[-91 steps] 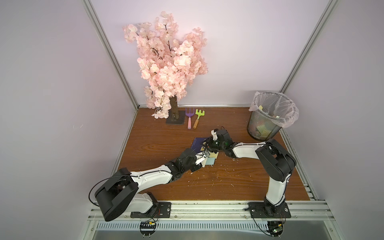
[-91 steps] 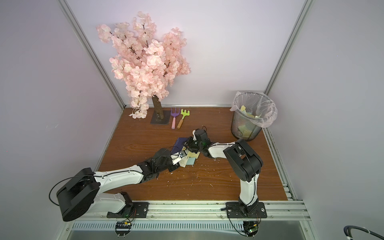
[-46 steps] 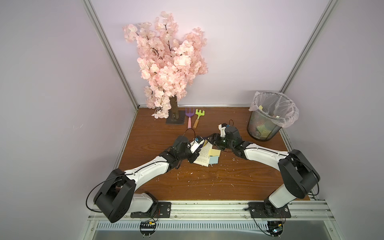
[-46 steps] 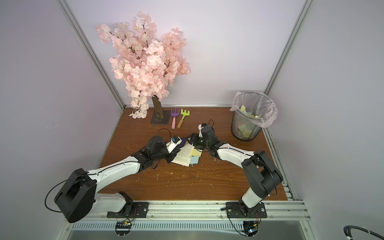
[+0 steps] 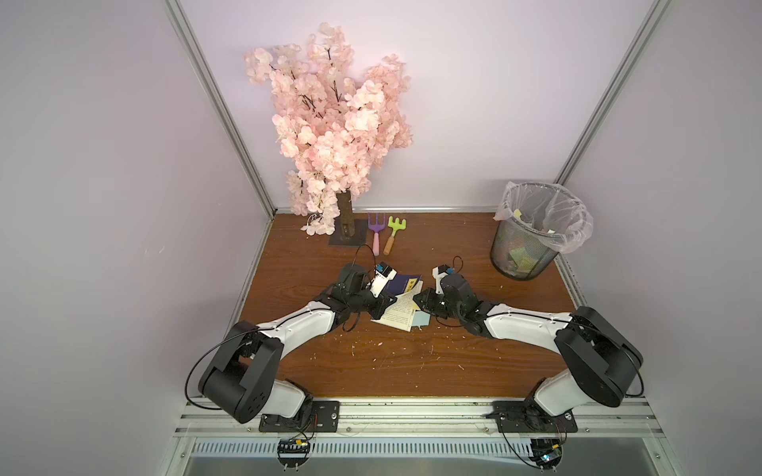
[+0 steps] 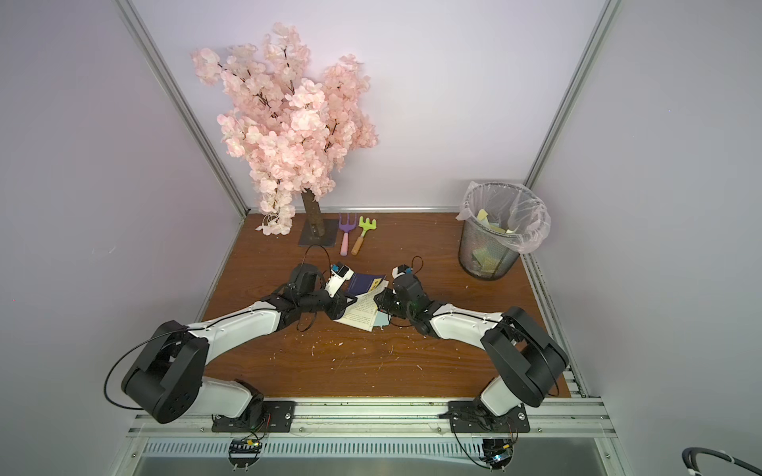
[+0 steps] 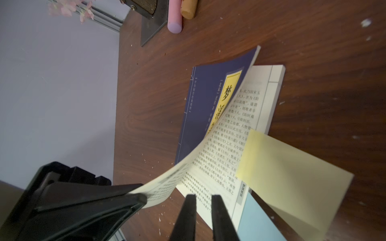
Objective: Peel off the used sticky note
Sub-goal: Turn the page of the book at the center of the board.
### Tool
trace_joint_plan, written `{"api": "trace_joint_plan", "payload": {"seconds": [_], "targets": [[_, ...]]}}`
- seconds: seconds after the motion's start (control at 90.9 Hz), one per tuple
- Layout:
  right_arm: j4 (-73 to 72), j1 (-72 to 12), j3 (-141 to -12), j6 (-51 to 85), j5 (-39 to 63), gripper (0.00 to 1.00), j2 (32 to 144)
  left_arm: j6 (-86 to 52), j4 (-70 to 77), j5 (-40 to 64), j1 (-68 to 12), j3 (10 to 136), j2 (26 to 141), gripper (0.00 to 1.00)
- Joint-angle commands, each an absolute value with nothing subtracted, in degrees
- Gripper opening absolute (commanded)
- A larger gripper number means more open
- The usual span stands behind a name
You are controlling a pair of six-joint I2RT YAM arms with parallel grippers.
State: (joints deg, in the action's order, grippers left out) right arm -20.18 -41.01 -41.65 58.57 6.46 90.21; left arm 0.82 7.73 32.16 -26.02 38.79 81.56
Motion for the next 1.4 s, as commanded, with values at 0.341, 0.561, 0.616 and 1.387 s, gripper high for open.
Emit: {"api": "trace_joint_plan", "payload": {"seconds": [0.341, 0.561, 0.616, 1.387], "targets": [[-26.67, -42.23, -48.29, 61.43, 6.76, 0.08, 107.7, -2.25, 9.14, 36.64, -20.53, 38.42, 80.99, 0.02], [-26.04, -42.25, -46.63, 64.24, 5.67, 0.04, 109.15, -2.78, 11.8, 36.57, -14.34, 36.52, 80.57, 0.02], [-25.58, -42.23, -46.94, 64.09, 5.63, 0.03, 109.24, -2.12, 11.35, 37.41, -12.72, 36.48, 81.07, 0.02], [-9.35, -41.1, -61.79, 50.48, 9.93, 0.26, 98.93, -1.53, 7.95, 39.59, -3.97, 36.98, 87.49, 0.01]]}}
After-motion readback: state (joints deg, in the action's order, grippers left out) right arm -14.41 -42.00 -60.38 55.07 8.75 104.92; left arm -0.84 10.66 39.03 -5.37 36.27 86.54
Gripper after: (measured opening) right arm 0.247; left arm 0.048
